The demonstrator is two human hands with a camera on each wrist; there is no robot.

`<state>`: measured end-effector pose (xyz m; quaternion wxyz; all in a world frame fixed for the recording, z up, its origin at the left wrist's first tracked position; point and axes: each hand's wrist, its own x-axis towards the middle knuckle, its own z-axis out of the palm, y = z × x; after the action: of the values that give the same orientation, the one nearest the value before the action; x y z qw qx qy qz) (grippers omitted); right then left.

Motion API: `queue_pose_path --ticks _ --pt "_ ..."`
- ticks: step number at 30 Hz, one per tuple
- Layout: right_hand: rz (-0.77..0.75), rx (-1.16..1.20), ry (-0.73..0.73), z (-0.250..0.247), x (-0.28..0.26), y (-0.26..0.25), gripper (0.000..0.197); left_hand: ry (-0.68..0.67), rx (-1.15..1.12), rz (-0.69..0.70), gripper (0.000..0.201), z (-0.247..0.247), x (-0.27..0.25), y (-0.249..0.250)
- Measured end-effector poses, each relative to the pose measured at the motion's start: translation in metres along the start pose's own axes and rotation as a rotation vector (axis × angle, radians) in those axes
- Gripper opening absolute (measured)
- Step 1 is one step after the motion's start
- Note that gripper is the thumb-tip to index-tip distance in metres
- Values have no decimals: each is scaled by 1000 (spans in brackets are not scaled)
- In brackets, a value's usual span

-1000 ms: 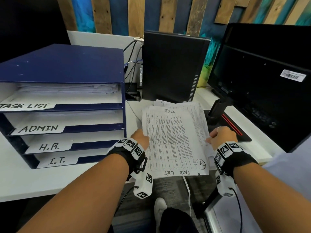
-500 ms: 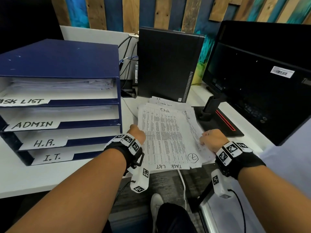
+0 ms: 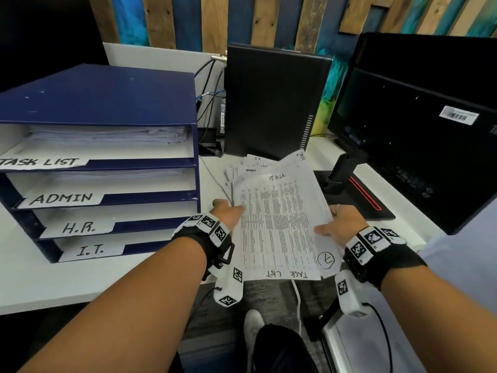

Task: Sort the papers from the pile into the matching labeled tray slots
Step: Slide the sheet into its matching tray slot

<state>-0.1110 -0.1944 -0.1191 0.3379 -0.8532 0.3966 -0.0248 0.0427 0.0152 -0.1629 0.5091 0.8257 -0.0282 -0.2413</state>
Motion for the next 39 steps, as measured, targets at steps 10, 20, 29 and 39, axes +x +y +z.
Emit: queue_pose_path --ticks 10,20,29,39 --pt "-207 264 -43 -25 -34 21 13 23 -32 291 37 -3 -36 14" --pt "-324 456 112 -11 -70 8 13 310 -99 522 30 -10 -104 -5" --pt "-371 620 -115 28 -109 10 24 405 -212 548 22 -49 -153 -52" --pt "-404 719 -247 79 -150 -44 18 551 -244 447 23 -119 -181 -99"
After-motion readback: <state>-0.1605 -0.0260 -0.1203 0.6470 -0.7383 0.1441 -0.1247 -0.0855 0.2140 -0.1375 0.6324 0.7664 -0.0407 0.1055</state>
